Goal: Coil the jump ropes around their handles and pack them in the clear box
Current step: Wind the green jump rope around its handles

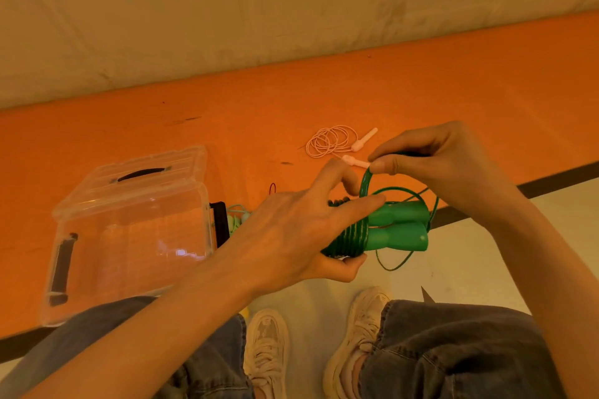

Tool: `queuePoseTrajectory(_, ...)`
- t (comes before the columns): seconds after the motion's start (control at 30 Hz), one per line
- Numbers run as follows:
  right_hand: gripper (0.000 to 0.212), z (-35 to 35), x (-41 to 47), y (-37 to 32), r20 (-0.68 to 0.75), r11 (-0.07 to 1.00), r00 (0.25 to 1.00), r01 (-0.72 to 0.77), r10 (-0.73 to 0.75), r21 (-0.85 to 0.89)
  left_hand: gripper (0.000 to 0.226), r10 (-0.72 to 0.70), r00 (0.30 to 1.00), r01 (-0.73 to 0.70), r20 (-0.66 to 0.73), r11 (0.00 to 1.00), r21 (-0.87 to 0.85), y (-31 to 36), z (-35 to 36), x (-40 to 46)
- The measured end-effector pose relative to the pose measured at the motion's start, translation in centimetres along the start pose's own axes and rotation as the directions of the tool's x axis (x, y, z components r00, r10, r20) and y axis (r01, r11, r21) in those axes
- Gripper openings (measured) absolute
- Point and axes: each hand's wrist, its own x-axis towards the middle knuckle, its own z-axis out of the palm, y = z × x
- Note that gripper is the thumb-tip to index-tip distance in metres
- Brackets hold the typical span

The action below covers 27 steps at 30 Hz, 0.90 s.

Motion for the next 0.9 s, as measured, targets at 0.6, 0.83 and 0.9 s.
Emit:
queuePoseTrajectory(0.6, 0.027, -0.9, 0.2, 0.9, 0.208, 0.989, 0.967, -0.149, 0.144, 0.010, 0.055, 0.034, 0.980, -0.071, -0.195, 0.980, -0.185, 0.8, -0.2, -0.1)
queuePoseTrajectory(0.83, 0.003, -1.3, -0.2, 1.2, 0.230, 0.977, 0.957, -0.198, 0.176, 0.075, 0.054, -0.176, 0.942, 0.074, -0.286, 0.940, -0.334, -0.2, -1.4, 0.3)
queuePoseTrajectory(0.9, 0.017, -1.1, -0.2, 1.3, 0.210, 0.984, 0.963, -0.177, 0.167, 0.029, 0.052, -0.251, 0.915, 0.140, -0.315, 0.932, -0.335, -0.6, -1.8, 0.5)
